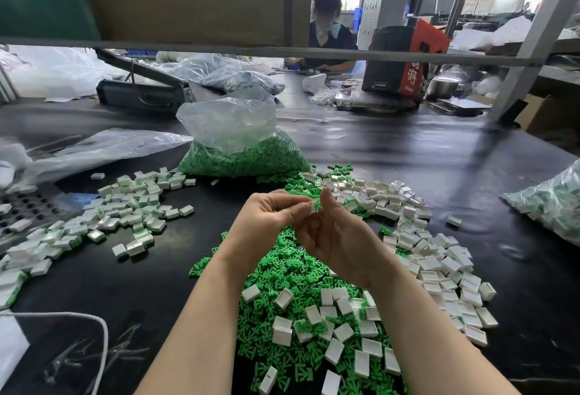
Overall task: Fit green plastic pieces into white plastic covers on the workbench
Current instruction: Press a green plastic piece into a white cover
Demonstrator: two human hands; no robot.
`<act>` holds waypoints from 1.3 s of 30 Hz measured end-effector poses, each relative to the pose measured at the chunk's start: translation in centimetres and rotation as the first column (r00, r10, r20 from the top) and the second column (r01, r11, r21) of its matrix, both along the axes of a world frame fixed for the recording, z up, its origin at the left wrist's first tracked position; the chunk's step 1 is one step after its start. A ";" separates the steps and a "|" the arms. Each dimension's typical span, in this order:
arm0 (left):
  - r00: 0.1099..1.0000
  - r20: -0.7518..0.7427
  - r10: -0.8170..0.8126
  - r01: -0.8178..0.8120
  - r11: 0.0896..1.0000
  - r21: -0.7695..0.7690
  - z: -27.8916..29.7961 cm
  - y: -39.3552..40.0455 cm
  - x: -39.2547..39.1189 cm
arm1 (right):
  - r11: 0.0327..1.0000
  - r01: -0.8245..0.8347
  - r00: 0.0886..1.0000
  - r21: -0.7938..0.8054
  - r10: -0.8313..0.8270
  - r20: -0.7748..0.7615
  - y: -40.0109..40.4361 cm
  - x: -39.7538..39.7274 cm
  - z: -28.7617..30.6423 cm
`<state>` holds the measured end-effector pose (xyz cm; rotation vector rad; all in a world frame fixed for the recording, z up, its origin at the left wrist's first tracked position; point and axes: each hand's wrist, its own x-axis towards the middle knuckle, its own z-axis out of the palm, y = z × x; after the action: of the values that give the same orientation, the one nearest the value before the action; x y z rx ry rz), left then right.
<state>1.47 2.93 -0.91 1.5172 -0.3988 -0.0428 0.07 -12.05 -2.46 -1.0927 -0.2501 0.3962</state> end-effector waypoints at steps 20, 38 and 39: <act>1.000 -0.001 0.002 -0.002 0.994 -0.110 0.1 -0.4 -0.1 | 0.973 0.039 0.999 0.228 -0.043 0.014 1.0 0.1 -0.5; 1.000 -0.017 0.009 -0.010 0.997 -0.078 0.0 -0.5 -0.1 | 0.982 0.050 0.999 0.181 -0.052 0.008 1.1 0.3 -0.8; 1.000 -0.016 0.009 -0.010 0.997 -0.080 0.0 -0.6 -0.1 | 0.980 0.054 0.998 0.190 -0.057 0.008 1.0 0.3 -0.8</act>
<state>1.37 2.37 -0.90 1.4391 -0.3764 -0.0307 0.36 -11.01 -3.28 -0.9135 -0.2634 0.3082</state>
